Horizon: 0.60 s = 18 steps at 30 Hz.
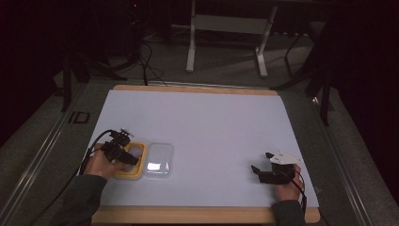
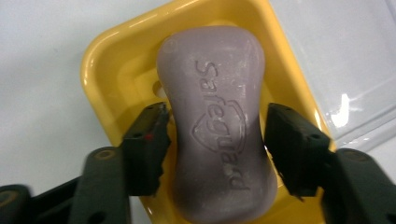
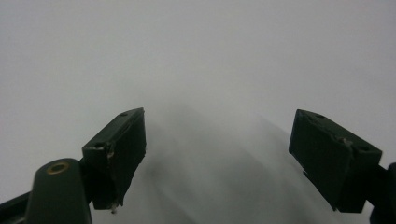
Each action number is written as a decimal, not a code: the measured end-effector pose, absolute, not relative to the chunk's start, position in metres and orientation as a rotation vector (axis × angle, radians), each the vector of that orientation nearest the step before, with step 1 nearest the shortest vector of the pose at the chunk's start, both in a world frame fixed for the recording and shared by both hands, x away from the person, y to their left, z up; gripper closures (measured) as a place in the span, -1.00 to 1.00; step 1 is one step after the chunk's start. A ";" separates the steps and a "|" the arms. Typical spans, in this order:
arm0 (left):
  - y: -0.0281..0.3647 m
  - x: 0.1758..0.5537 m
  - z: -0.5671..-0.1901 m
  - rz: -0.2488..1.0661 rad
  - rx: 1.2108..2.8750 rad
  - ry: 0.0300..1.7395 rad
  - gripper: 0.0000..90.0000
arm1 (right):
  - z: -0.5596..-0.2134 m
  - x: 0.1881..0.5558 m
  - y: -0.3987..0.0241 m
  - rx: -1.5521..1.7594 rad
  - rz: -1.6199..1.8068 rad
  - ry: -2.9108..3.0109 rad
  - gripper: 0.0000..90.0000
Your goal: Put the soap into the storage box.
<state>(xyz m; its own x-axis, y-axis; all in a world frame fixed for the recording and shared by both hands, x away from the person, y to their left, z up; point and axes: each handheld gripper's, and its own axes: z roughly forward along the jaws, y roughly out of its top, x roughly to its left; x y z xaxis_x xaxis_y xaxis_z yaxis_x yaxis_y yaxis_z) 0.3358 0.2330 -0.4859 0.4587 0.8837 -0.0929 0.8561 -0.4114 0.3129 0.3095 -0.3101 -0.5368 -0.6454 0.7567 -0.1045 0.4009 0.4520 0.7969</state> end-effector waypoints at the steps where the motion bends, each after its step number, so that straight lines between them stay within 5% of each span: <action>1: 0.233 0.336 -0.486 0.124 2.397 1.481 -0.14 | -0.537 0.310 -0.310 0.970 1.064 2.257 -0.59; 18: 0.239 0.327 -0.461 0.218 2.349 1.420 -0.21 | -0.537 0.309 -0.310 0.969 1.061 2.258 -0.59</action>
<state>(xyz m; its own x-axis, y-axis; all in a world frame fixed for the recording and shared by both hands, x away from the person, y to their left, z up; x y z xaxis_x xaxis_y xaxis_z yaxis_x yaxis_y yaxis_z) 0.3266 0.2390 -0.4612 0.4759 0.8771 -0.0654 0.8173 -0.4135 0.4014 0.3092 -0.3098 -0.5368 -0.6456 0.7562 -0.1065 0.4006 0.4541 0.7958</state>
